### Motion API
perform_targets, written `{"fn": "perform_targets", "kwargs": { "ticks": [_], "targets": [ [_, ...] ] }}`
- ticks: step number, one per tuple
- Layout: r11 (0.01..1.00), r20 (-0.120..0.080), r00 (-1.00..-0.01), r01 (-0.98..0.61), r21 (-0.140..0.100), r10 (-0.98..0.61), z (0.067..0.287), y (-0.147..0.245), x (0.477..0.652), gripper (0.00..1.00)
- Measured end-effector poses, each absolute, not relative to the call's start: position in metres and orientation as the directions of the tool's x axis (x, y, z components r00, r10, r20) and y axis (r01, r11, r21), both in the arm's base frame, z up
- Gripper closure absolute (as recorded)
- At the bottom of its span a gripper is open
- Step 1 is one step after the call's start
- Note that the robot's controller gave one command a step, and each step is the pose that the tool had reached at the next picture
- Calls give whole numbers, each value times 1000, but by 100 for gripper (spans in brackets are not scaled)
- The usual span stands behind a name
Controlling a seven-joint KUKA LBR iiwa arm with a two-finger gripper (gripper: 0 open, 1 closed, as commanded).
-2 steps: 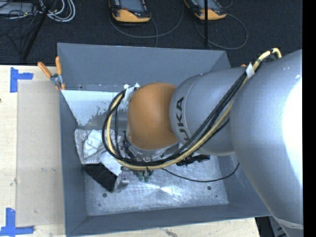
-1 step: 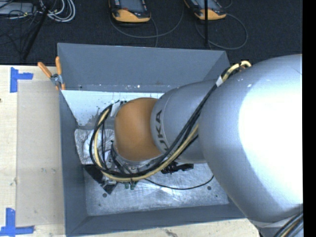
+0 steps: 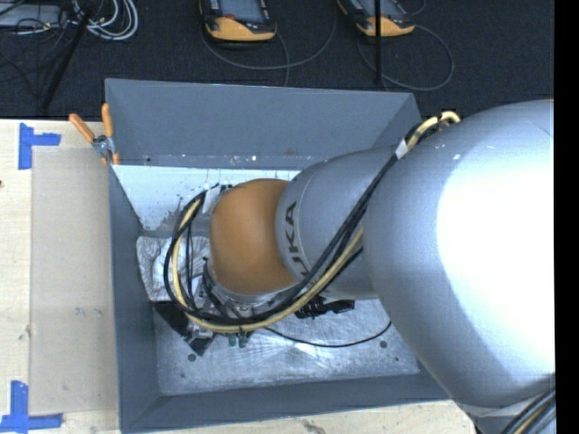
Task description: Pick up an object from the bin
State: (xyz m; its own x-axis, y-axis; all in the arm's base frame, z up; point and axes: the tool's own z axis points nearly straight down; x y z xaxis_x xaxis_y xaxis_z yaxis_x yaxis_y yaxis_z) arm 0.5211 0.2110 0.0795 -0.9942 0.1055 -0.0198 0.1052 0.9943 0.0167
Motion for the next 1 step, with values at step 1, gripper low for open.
{"fn": "perform_targets", "kwargs": {
  "ticks": [1],
  "targets": [
    [997, 1, -997, 75, 0, 75, 210, 218, 521, 100]
  ]
}}
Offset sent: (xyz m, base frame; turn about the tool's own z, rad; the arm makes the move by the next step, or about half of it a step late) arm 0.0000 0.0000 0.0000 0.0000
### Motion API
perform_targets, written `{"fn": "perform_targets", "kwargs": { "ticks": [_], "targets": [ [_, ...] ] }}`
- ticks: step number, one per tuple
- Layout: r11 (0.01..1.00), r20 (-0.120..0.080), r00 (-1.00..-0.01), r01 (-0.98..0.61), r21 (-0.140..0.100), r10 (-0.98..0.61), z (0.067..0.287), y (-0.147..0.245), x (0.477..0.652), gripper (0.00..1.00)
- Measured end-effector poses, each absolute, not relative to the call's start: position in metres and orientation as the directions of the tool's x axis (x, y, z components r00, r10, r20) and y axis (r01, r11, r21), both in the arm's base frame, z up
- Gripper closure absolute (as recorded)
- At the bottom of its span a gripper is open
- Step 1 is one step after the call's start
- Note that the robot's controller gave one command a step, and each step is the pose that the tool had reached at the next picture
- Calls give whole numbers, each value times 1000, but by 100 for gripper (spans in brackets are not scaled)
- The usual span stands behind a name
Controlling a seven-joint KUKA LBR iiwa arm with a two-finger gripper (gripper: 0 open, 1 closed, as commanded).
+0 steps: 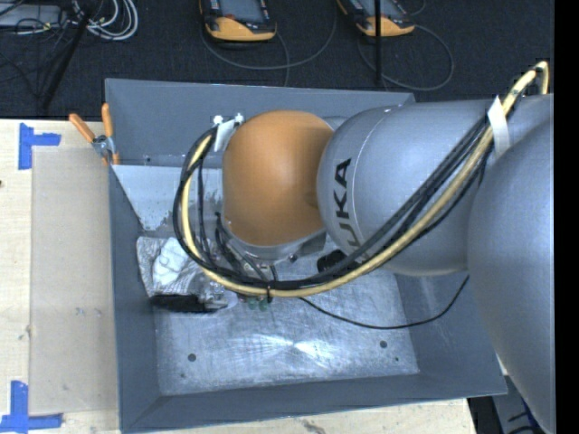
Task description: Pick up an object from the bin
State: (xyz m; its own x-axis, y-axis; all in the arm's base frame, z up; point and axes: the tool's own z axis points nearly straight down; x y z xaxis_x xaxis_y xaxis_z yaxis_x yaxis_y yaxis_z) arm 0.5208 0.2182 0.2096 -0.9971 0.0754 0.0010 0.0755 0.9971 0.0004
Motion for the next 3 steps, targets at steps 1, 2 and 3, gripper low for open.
{"fn": "perform_targets", "kwargs": {
  "ticks": [1, 2, 3],
  "targets": [
    [997, 1, -997, 75, 0, 75, 209, 218, 521, 100],
    [997, 2, -997, 75, 0, 75, 209, 218, 521, 100],
    [995, 5, -995, 103, -3, 103, 153, 221, 520, 100]
  ]
}}
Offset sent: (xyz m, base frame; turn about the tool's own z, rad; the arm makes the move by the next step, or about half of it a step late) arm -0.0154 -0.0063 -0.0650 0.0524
